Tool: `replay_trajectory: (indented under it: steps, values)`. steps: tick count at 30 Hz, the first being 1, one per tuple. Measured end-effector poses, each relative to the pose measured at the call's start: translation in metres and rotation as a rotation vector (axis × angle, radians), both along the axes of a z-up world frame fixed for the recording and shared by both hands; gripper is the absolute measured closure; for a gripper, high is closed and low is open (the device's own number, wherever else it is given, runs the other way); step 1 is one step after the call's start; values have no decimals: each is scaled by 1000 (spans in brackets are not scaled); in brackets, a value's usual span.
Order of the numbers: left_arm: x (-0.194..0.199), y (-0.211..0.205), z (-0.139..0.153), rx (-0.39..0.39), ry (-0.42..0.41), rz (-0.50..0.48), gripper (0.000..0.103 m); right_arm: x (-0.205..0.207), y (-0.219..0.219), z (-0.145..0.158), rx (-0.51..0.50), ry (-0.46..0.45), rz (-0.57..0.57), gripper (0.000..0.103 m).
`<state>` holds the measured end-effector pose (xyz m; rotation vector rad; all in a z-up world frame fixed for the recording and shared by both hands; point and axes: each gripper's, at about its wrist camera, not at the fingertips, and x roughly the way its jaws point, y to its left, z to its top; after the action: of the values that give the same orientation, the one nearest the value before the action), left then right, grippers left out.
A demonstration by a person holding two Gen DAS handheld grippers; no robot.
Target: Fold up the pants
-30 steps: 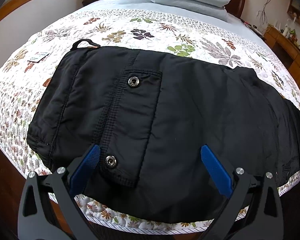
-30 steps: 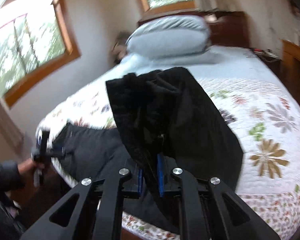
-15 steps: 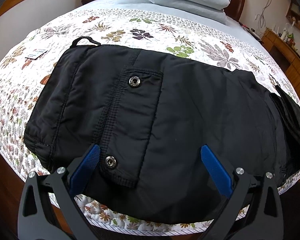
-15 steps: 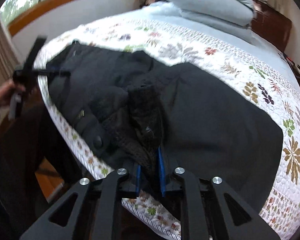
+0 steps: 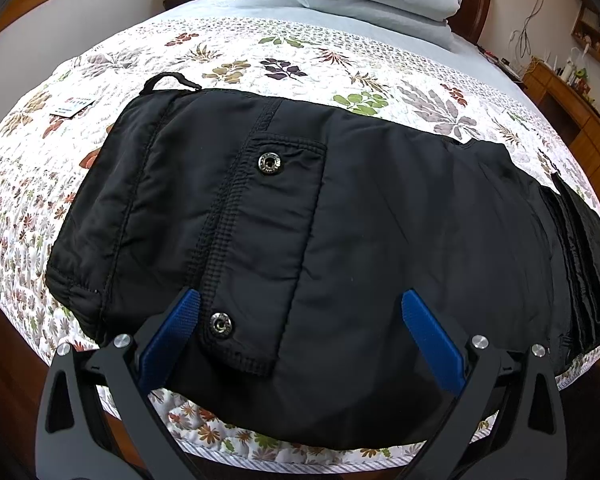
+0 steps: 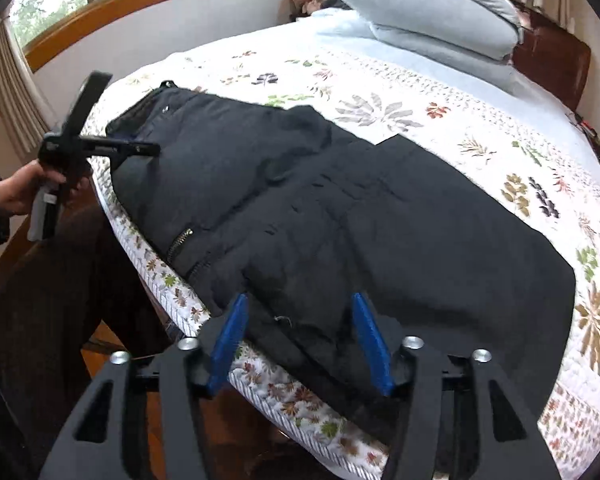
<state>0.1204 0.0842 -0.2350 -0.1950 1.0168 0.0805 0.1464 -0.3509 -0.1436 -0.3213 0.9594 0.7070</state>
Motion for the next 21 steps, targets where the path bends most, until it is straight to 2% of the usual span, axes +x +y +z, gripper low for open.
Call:
replay_trajectory:
  steps: [2,4,7,11,15,19,21]
  values:
    - [0,0,0,-4,1,1,2,4,2,-4,-5,5,-10,67]
    - [0,0,0,-7,1,2,2,5,1,-2,21,15,-16,82]
    - [0,0,0,-6,1,1,2,3,-3,9,60,6,1,88]
    - [0,0,0,-5,-1,1,2,-2,-5,24,106,-5,29,88]
    - [1,0,-1,0,0,3,2,2,4,1,52,43,32,87]
    - [2,1,-1,-8,2,4,2,6,1,-12,75,91,5,80]
    - [2,5,1,-35,1,16,2,7,-4,-7,118,120,-7,71]
